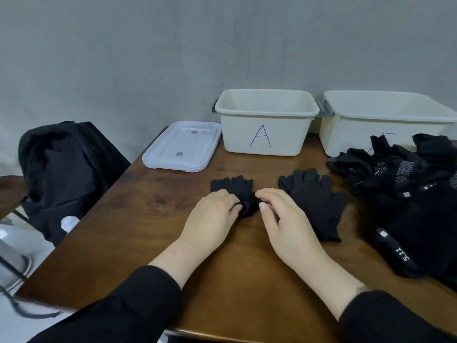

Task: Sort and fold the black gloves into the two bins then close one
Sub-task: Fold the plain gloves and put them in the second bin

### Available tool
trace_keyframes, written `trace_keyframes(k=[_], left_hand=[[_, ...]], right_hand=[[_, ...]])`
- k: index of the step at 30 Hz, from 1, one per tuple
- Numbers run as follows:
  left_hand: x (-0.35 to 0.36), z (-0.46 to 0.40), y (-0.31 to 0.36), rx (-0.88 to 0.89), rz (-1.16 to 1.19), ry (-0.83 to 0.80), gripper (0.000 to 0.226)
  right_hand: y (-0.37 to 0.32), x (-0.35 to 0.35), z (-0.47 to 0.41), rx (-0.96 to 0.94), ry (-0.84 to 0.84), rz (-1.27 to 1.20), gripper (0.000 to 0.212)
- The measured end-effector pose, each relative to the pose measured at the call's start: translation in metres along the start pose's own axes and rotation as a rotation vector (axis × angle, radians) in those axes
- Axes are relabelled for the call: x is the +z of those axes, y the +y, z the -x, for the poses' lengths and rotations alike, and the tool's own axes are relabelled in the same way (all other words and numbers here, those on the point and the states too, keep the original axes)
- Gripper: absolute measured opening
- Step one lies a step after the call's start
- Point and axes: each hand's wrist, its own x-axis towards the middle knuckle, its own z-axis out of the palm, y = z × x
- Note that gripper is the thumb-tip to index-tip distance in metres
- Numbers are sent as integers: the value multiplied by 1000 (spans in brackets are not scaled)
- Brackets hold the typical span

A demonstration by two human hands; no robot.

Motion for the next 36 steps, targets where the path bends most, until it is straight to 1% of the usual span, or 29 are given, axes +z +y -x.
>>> trace_keyframes(k=[1, 2, 3, 4, 6, 7, 8, 9, 11, 12, 14, 16, 17, 19, 20, 22, 24, 26, 29, 31, 33, 36], left_hand=[[-3, -1, 4, -141, 170, 58, 18], [-8, -3, 8, -313, 396, 140, 20], [-15, -5, 12, -468, 654, 221, 22], [-23, -8, 18, -561, 926, 255, 23], [-33, -9, 27, -551, 1435, 235, 29], [-36, -7, 32, -545, 1575, 202, 31], [-39, -2, 35, -581, 1579, 149, 32], [-40, 4, 37, -640, 1458, 91, 30], [-39, 15, 31, -741, 994, 21, 28], [-39, 19, 23, -744, 797, 48, 30], [-41, 22, 3, -711, 565, 163, 30], [-42, 25, -10, -617, 396, 228, 21], [-40, 26, -15, -516, 305, 226, 22], [-29, 29, -22, -314, 154, 155, 26], [-24, 30, -24, -273, 105, 108, 26], [-20, 31, -25, -253, 74, 60, 25], [-20, 30, -24, -241, 103, 52, 25], [-21, 30, -20, -186, 132, 19, 26], [-20, 32, -16, -137, 130, -27, 28], [-17, 32, -18, -76, 12, -11, 29], [-15, 30, -21, -40, -129, -41, 32], [-15, 27, -21, -97, -221, -58, 40]], right_hand=[[-2, -2, 0, 25, 28, -36, 33], [-4, -4, -2, 55, 44, -73, 33], [-7, -6, -4, 78, 45, -111, 34], [-11, -7, -7, 90, 33, -147, 36], [-20, -7, -14, 73, -36, -196, 42], [-24, -5, -17, 52, -93, -186, 47], [-26, -2, -18, 31, -152, -146, 51], [-27, 2, -17, 13, -200, -79, 55], [-22, 12, -10, -1, -241, 77, 54], [-19, 16, -7, 0, -246, 128, 50], [-14, 22, -3, -16, -257, 173, 41], [-12, 27, -2, -36, -278, 211, 35], [-13, 30, -1, -42, -298, 240, 34], [-12, 33, 0, -49, -325, 289, 35], [-12, 32, 1, -52, -325, 291, 35], [-12, 30, 1, -53, -303, 257, 34], [-14, 26, 1, -60, -252, 213, 34], [-14, 25, 1, -89, -216, 206, 35], [-12, 26, 2, -85, -237, 231, 32], [-10, 25, 3, -80, -250, 259, 32], [-10, 22, 4, -91, -262, 292, 34], [-9, 20, 5, -98, -303, 324, 39]])
